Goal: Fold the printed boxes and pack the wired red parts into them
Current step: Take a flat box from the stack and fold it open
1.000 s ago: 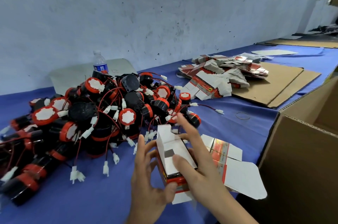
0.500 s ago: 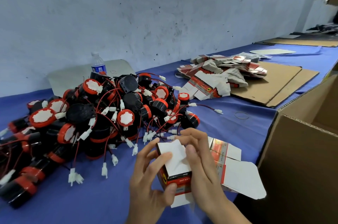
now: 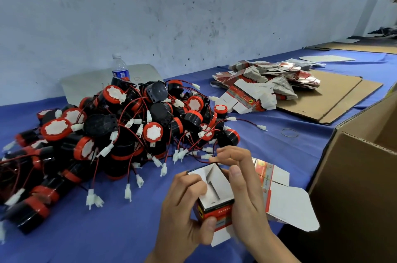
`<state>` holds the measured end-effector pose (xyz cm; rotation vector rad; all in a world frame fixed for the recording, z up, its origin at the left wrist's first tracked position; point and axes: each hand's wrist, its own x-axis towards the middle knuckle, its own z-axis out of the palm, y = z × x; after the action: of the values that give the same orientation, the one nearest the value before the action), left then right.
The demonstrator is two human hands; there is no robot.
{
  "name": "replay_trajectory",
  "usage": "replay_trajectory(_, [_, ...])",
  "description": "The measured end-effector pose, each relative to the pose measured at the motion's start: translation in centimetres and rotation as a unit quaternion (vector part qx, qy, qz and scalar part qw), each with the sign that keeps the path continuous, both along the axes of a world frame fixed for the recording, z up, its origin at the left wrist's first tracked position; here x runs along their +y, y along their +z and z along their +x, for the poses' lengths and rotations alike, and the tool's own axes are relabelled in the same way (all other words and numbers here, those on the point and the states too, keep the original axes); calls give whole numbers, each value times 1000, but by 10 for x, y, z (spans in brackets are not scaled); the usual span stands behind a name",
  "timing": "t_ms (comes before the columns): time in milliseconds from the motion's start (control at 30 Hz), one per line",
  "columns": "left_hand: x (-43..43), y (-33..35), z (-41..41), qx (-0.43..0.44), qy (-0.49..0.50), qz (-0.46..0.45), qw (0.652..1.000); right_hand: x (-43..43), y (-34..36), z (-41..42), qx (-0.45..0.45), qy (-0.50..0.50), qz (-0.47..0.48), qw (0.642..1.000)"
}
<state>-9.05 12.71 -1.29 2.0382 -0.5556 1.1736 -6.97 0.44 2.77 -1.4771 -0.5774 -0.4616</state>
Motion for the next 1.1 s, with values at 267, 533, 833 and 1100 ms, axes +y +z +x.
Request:
replay_trajectory(267, [1,-6,2,9,-21,-31,999,2,0,2,0,16,-6,1000])
replay_trajectory(533, [4,3,5,166,-53,-387,906,-17,-2,12,160,209,-103,959])
replay_trajectory(833, [17,3,10,442,-49,-489,750,-15,-10,27,162,212,-234,935])
replay_trajectory(1100, [17,-3,12,403,-1,-389,829,1,12,27,273,150,-121,942])
